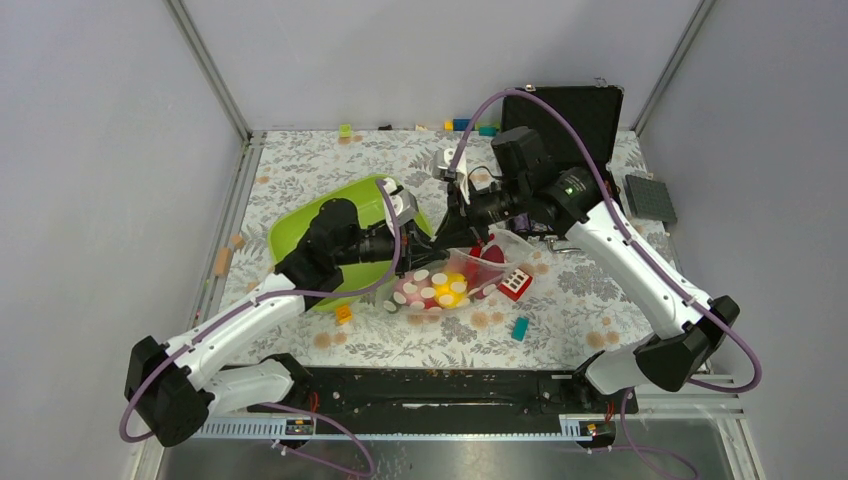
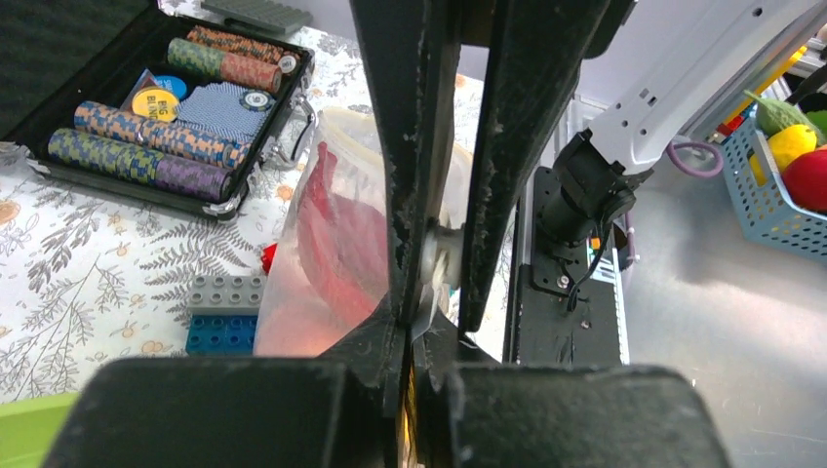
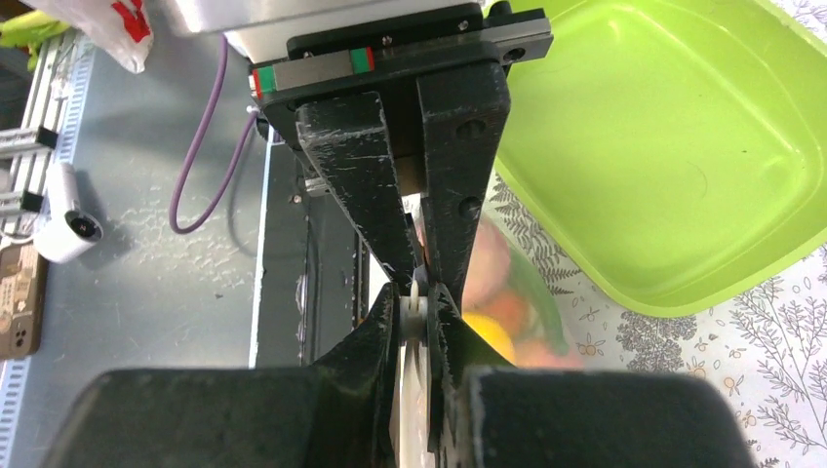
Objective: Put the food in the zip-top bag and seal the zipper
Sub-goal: Zip the zipper food storage bag at the center of the board.
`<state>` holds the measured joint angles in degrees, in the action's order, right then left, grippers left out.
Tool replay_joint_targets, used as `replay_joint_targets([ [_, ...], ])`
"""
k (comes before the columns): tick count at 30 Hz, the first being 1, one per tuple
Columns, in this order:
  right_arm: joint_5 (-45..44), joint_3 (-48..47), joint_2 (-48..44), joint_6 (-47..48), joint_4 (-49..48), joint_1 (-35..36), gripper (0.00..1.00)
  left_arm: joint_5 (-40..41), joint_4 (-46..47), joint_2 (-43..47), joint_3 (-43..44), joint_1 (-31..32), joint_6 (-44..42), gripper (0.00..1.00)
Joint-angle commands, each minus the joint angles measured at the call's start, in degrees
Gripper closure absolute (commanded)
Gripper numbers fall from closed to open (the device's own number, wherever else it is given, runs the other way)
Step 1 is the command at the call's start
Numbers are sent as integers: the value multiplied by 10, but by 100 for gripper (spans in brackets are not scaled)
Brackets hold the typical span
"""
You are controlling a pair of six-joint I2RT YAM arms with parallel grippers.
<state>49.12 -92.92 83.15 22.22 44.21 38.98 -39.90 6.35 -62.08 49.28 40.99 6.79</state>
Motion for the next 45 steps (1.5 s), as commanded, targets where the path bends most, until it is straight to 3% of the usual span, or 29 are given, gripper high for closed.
replay_joint_targets([
  [1, 16, 33, -19, -47, -60, 8, 100, -27, 181, -3, -9, -2, 55, 100],
  [11, -89, -3, 10, 35, 103, 7, 96, -23, 231, 33, -70, -11, 71, 100],
  [23, -144, 21, 2, 42, 114, -6, 89, 20, 225, 76, -113, -13, 71, 100],
  [30, -124, 38, -10, 34, 79, -10, 75, 39, 208, 87, -123, -14, 70, 100],
  [38, -31, 119, -62, -23, -99, -10, 70, 7, 215, 66, -115, -14, 85, 100],
  [41, -28, 122, -67, -26, -110, -10, 56, 3, 216, 68, -116, -14, 84, 100],
  [45, -16, 122, -72, -74, -157, -10, 49, -6, 213, 59, -108, -14, 85, 100],
])
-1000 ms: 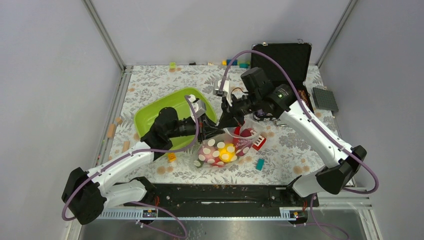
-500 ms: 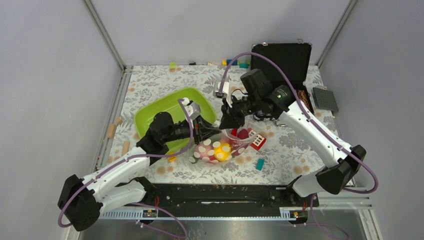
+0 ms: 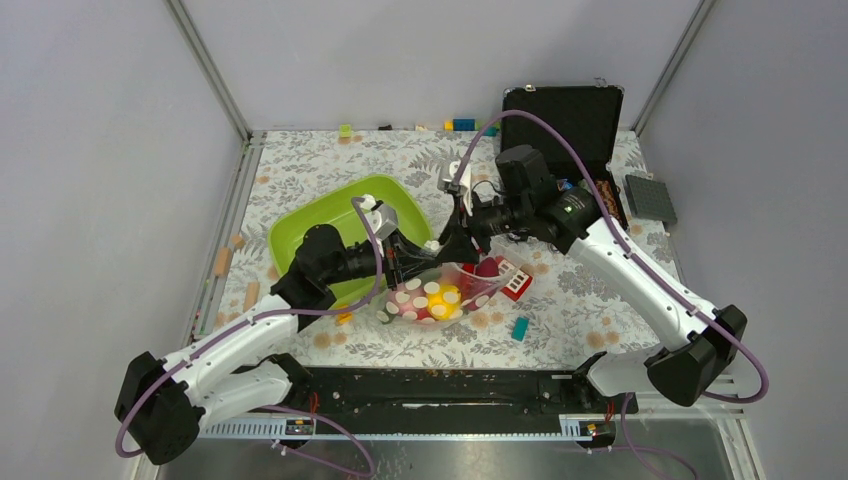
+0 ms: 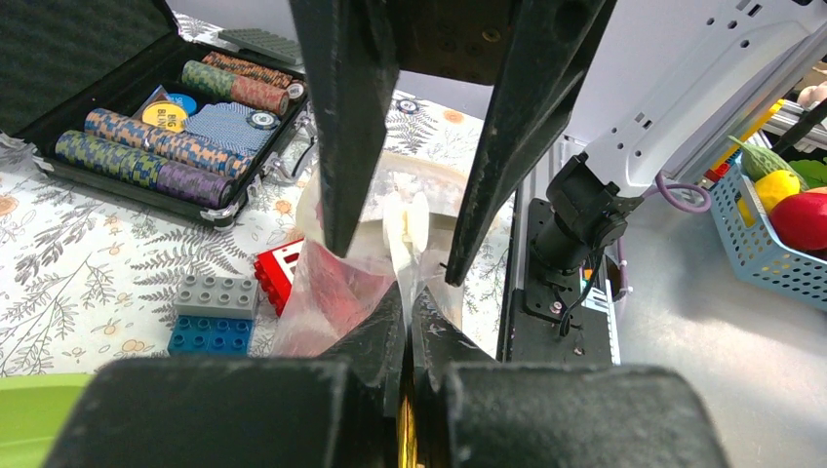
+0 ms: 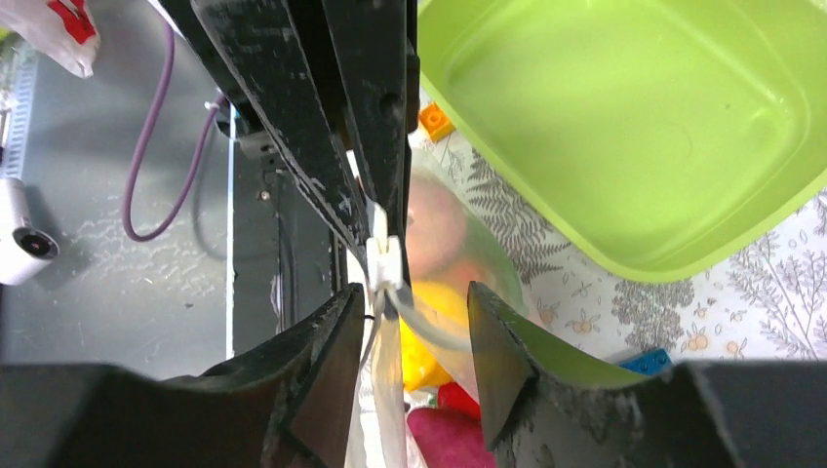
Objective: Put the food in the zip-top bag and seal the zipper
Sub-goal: Zip the zipper food storage bag at the center of the board.
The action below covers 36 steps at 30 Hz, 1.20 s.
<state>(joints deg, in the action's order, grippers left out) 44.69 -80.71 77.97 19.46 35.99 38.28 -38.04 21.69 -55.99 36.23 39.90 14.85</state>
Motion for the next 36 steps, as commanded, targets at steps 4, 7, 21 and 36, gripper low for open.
replay_joint_targets([
  [4, 49, 2, -25, -74, -100, -3, 50, -30, 51, -10, 28, -3, 5, 100],
  [7, 51, 2, -22, -83, -101, -3, 52, -32, 55, -10, 27, -3, 6, 100],
  [21, 83, -15, 2, -73, -56, -2, 71, -26, 65, -10, 28, -3, 16, 100],
  [36, 99, -17, -9, -64, -34, -2, 100, -55, 44, -31, 62, -3, 14, 54],
])
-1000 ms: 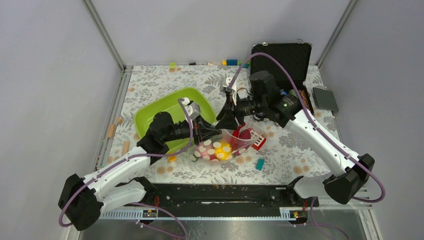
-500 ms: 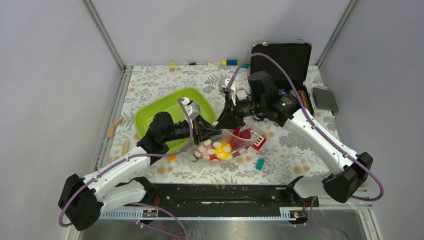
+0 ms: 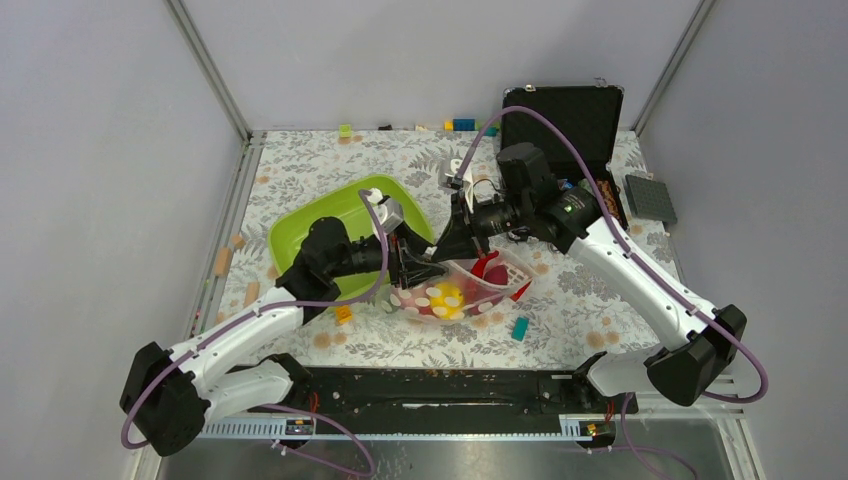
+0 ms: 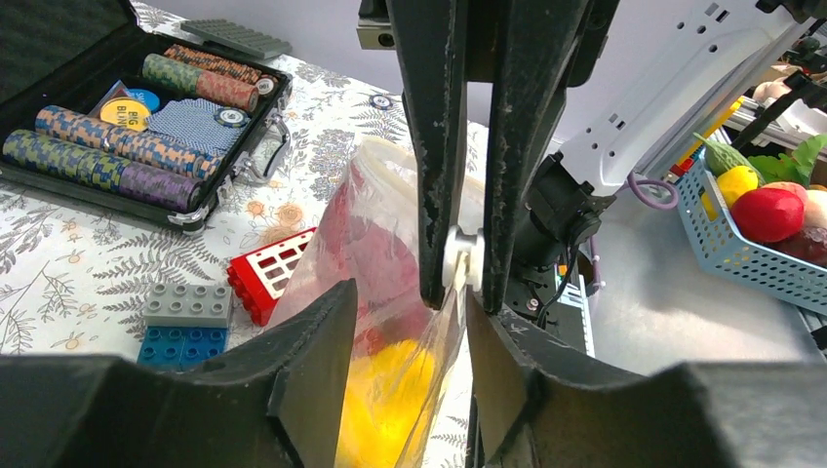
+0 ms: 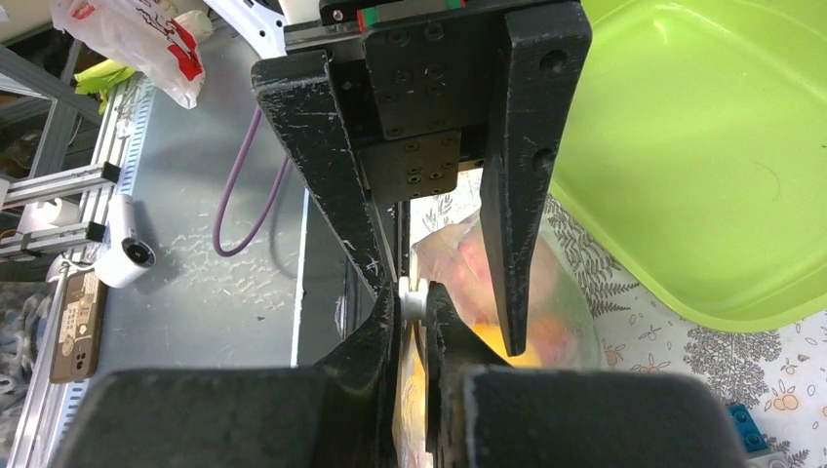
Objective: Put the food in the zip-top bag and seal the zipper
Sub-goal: Zip the zipper food storage bag at the center of the board.
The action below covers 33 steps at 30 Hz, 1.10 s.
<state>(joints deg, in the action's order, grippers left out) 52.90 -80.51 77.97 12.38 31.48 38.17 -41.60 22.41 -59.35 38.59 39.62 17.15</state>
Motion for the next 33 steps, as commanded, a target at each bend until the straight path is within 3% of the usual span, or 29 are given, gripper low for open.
replay_joint_targets([
  [1, 15, -19, -8, 7, 11, -1, 100, -22, 36, 0, 42, 0, -11, 56],
  [7, 8, -24, -1, 6, 19, 0, 99, -45, 46, -21, 62, 0, -6, 100],
  [12, -11, -25, 0, 7, 22, 0, 96, -64, 103, -30, 54, 0, 17, 100],
  [13, -17, -25, -2, 8, 21, -1, 91, -63, 102, -30, 52, 0, 17, 100],
  [16, -40, -23, -14, 8, 18, 0, 62, -61, 93, -28, 46, 0, 16, 100],
  [18, -45, -18, -21, 5, 12, 0, 56, -59, 89, -26, 44, 0, 20, 100],
  [26, -38, -17, -12, -19, -16, -1, 58, -40, 60, -21, 48, 0, 20, 100],
  [33, -41, -14, -7, -15, -18, -1, 73, -41, 51, -26, 53, 0, 17, 100],
])
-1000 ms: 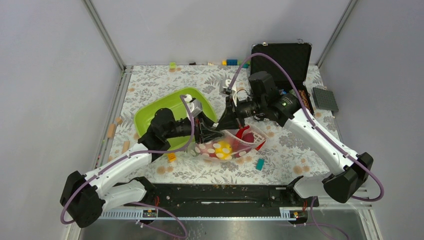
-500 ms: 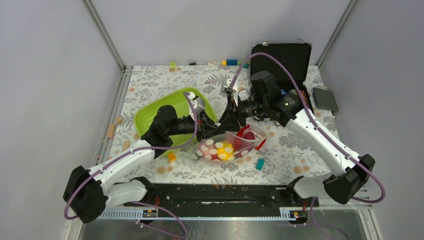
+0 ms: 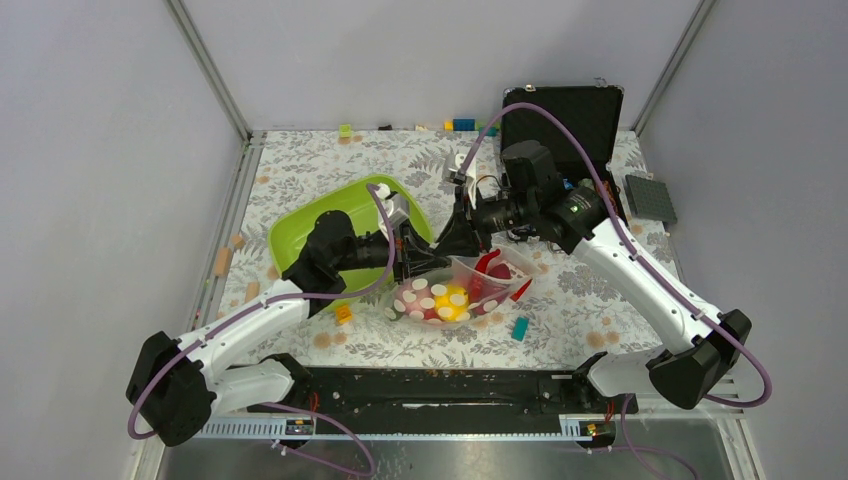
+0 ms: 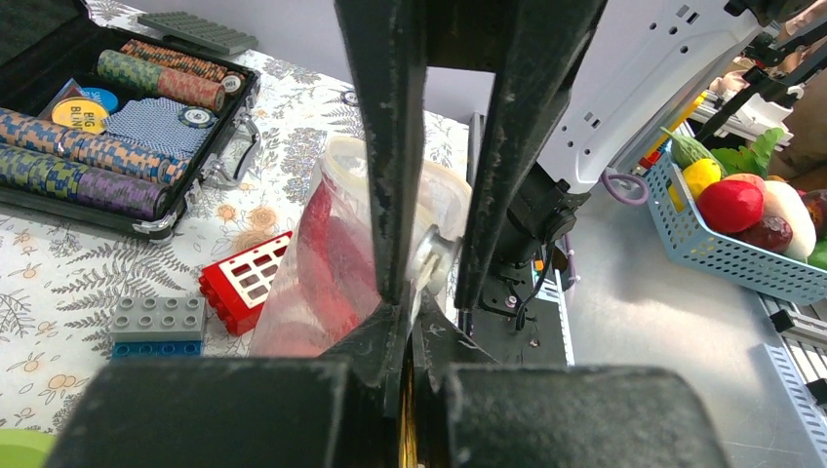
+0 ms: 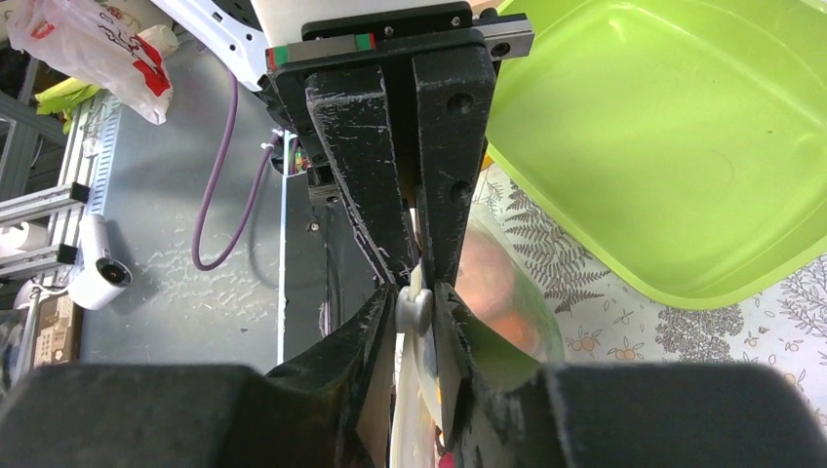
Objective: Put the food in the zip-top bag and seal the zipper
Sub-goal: Zip the zipper food storage bag at the center of the board.
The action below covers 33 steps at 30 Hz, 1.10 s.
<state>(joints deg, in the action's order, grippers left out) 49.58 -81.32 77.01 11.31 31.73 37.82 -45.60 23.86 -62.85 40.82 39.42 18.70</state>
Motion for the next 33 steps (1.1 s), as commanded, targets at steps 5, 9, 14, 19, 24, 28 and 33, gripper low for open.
replay_joint_targets([
  [5, -29, -1, 1, 15, 1, 3, 92, 16, 46, 8, 28, 2, 16, 100],
  [9, -72, 12, 1, 23, 18, 3, 92, 51, 47, 12, 22, 1, 32, 100],
  [14, -97, 16, 0, 30, 38, 2, 92, 91, 76, 24, -8, 0, 51, 100],
  [19, -100, 30, -11, 36, 46, 1, 92, 119, 85, 51, -35, -3, 44, 100],
  [24, -98, 43, -22, 29, 54, -11, 93, 160, 74, 80, -56, -4, 24, 100],
  [28, -112, 53, -32, 37, 63, -19, 93, 166, 66, 94, -64, -5, 14, 100],
  [33, -77, 51, -34, 41, 62, -23, 95, 165, 72, 103, -73, -6, 18, 100],
])
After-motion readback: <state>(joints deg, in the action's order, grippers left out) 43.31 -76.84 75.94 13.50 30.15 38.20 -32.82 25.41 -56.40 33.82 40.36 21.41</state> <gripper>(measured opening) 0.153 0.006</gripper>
